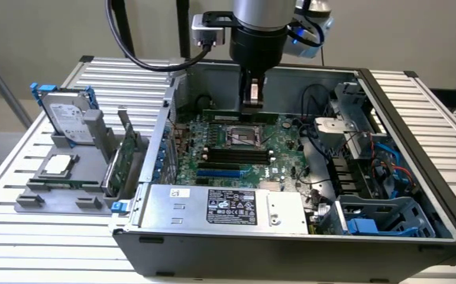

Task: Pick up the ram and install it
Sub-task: 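Insert the ram into the slot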

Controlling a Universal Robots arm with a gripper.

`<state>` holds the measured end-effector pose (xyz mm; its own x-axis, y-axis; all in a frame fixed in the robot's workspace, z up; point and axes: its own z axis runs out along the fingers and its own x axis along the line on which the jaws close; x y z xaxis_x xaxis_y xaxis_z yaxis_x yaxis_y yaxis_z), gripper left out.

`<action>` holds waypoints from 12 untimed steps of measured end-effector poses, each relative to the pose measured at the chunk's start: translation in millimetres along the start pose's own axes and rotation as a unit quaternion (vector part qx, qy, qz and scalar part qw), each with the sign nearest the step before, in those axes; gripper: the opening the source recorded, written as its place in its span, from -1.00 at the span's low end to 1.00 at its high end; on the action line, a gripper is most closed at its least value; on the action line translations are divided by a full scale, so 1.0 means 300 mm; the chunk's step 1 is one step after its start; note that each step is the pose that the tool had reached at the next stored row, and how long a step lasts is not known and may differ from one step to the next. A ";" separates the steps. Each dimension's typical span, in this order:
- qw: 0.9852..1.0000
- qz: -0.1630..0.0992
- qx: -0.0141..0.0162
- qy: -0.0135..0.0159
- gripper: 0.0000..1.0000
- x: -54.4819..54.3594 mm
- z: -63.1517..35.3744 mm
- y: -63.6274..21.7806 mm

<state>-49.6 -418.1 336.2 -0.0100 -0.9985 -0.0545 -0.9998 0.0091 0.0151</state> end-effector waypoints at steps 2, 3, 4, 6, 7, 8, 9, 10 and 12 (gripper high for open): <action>1.000 0.000 0.000 0.000 -1.00 -0.007 0.013 -0.002; 1.000 0.000 0.000 0.000 -1.00 -0.012 0.019 -0.004; 1.000 0.000 0.000 0.000 -1.00 -0.018 0.025 -0.005; 1.000 0.000 0.000 0.000 -1.00 -0.029 0.038 -0.007; 1.000 0.000 0.000 0.000 -1.00 -0.035 0.044 -0.007; 1.000 0.000 0.000 0.000 -1.00 -0.040 0.051 -0.008; 1.000 0.001 0.000 0.001 -1.00 -0.045 0.057 -0.009; 1.000 0.001 0.000 0.001 -1.00 -0.050 0.062 -0.009; 1.000 0.002 0.000 0.005 -1.00 -0.056 0.070 -0.009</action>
<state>-47.0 -400.1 316.1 -0.0139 -0.9989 -0.0449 -0.9998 0.0133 0.0149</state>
